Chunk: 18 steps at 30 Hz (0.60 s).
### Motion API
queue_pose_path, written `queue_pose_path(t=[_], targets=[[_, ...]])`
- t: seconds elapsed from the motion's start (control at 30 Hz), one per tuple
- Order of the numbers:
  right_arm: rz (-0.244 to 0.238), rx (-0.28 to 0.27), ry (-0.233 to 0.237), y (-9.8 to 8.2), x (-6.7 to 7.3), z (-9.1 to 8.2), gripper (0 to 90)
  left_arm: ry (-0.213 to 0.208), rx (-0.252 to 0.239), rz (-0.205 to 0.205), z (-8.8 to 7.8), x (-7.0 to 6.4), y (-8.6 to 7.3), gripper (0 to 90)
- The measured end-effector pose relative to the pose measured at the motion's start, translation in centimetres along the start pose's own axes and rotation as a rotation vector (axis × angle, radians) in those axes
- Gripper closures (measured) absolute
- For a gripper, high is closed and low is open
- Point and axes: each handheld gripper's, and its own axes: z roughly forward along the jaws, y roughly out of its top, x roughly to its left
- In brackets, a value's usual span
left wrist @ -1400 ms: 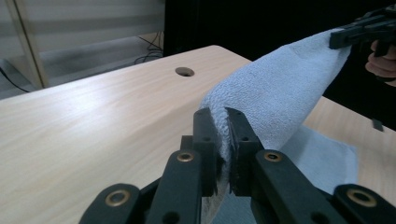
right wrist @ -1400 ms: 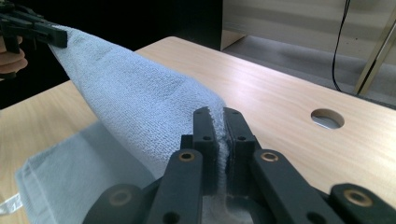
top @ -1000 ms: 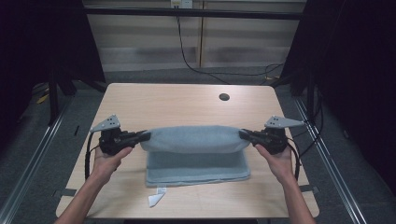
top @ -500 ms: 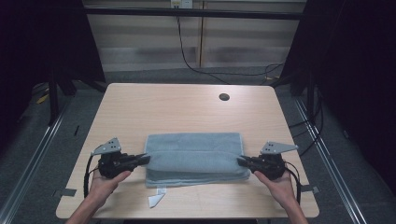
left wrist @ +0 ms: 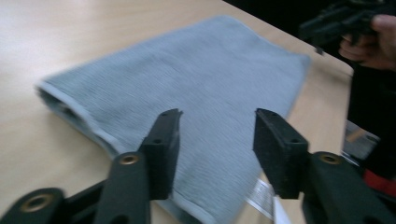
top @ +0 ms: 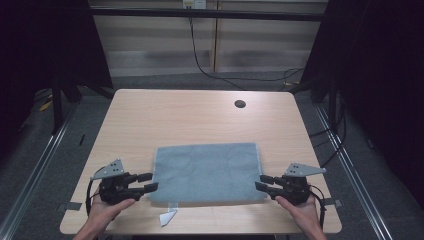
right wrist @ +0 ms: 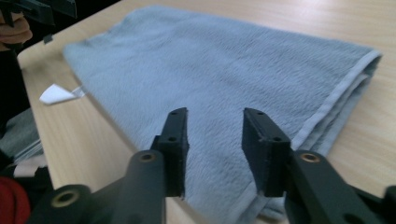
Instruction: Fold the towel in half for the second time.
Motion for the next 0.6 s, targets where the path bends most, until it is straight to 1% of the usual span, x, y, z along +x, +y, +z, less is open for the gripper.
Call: queue_pose_path(t=[0.03,0.1,0.13,0.17,0.2,0.23,0.27,0.3,0.33,0.37,0.4,0.43,0.47,0.5,0.57,0.6], targets=[[0.003,-0.011,-0.011,0.1,-0.1,0.0,59.9,0.02,-0.011,-0.012,-0.1,0.5,0.3,47.0],[0.01,-0.021,-0.028,0.2,-0.4,0.0,55.8,0.066,-0.017,-0.009,-0.2,1.6,0.9,43.2],[0.017,-0.024,-0.041,0.3,-0.5,-0.1,53.4,0.103,-0.019,-0.013,-0.3,2.1,1.0,42.7],[0.016,-0.028,-0.056,0.3,-0.8,-0.2,51.4,0.127,-0.02,-0.03,-0.4,2.7,0.9,40.9],[0.013,-0.035,-0.075,0.4,-0.9,-0.4,50.1,0.132,-0.021,-0.051,-0.5,3.2,0.6,38.0],[0.019,-0.041,-0.092,0.4,-1.1,-0.6,48.3,0.146,-0.026,-0.071,-0.7,3.7,0.2,36.6],[0.03,-0.052,-0.101,0.3,-1.5,-0.9,45.3,0.168,-0.019,-0.084,-0.8,4.1,-0.3,35.5],[0.045,-0.063,-0.119,0.2,-1.8,-1.2,43.7,0.186,0.0,-0.09,-1.0,4.5,-0.7,33.0],[0.051,-0.072,-0.141,0.1,-2.1,-1.4,42.7,0.206,0.003,-0.117,-1.3,4.9,-1.1,31.4],[0.06,-0.081,-0.156,-0.1,-2.5,-1.6,41.0,0.216,-0.007,-0.162,-1.6,5.2,-1.4,30.4],[0.072,-0.082,-0.172,-0.3,-2.8,-1.9,40.2,0.228,-0.012,-0.18,-2.0,5.3,-1.6,29.5],[0.079,-0.087,-0.189,-0.5,-3.1,-2.1,39.8,0.25,-0.017,-0.17,-2.3,5.3,-1.7,29.8],[0.09,-0.091,-0.195,-0.7,-3.4,-2.3,39.1,0.271,-0.013,-0.151,-2.6,5.1,-1.9,29.3],[0.101,-0.097,-0.202,-0.9,-3.6,-2.5,38.6,0.284,-0.011,-0.142,-2.7,5.0,-2.1,28.9],[0.116,-0.103,-0.222,-1.3,-3.9,-2.7,37.2,0.273,-0.012,-0.14,-2.6,4.9,-2.4,28.3],[0.123,-0.101,-0.224,-1.4,-4.0,-2.7,36.4,0.273,0.006,-0.128,-2.3,4.9,-2.4,27.2]])
